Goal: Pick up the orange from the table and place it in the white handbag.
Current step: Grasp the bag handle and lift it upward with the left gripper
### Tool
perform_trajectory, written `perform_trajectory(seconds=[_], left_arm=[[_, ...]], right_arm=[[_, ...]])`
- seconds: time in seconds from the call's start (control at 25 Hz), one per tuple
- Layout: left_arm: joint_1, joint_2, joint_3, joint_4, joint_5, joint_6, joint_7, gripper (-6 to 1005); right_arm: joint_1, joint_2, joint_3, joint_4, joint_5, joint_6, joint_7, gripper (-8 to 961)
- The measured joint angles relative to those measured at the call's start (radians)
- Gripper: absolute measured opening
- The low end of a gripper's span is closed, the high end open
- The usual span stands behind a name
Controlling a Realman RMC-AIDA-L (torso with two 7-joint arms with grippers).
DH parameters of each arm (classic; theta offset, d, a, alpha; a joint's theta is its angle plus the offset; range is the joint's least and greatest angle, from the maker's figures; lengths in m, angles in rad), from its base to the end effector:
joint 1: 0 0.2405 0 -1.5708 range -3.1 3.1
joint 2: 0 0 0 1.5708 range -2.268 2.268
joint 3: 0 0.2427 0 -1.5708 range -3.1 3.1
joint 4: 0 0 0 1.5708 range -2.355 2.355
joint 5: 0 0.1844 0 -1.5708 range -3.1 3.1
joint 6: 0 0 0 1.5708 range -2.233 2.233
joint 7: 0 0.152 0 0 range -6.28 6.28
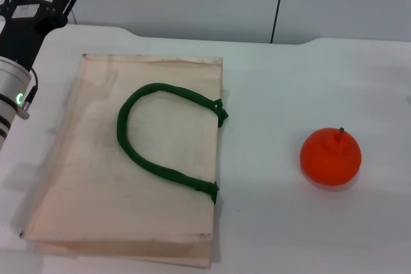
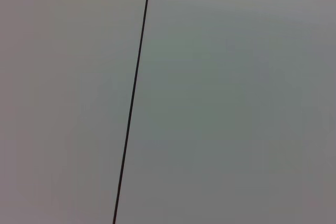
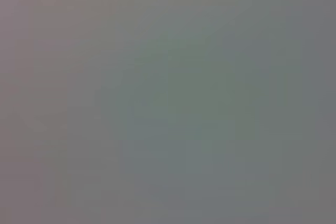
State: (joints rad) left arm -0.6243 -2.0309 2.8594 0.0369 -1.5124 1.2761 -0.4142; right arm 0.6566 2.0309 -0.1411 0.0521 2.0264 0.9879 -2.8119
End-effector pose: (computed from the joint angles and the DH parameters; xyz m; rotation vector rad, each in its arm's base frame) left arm -0.2667 0.3698 0.0531 -1.5059 -0.5373 -0.9674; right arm 0.3008 0.3816 0.0353 -1.4908 0.7401 0.7029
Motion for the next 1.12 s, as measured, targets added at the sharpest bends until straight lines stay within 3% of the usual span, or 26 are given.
perform_trajectory(seconds=[0.44,0.56,0.76,0.84,0.88,0.92,1.12], left_arm=[[0.0,0.0,0.0,0.0,0.004,0.0,-0.005,802],[-0.01,0.007,0.001,-0.011,0.075,-0.006,-0.079,803],[-0.087,0.025,0.003,-0.158,0.346,-0.038,-0.466,803],[-0.128,0.028,0.003,-0.274,0.478,-0.026,-0.695,804],[-0.128,0.028,0.003,-0.274,0.478,-0.026,-0.695,804],[-0.164,0.036,0.003,-0.399,0.61,0.021,-0.903,804],[-0.217,0.07,0.003,-0.567,0.852,0.126,-1.152,805]], right_arm=[[0.0,-0.001,0.0,0.001,0.0,0.0,0.0,882],[-0.004,-0.002,0.0,-0.001,0.0,0.0,0.0,881],[-0.016,-0.004,0.0,-0.004,0.0,0.0,0.002,880],[-0.016,-0.004,0.0,-0.004,0.0,0.0,0.002,880],[-0.015,-0.004,0.0,-0.004,0.0,0.0,0.002,880],[-0.013,-0.005,0.0,-0.005,0.0,0.0,0.002,880],[-0.015,-0.005,0.0,-0.006,0.0,0.0,0.002,879]])
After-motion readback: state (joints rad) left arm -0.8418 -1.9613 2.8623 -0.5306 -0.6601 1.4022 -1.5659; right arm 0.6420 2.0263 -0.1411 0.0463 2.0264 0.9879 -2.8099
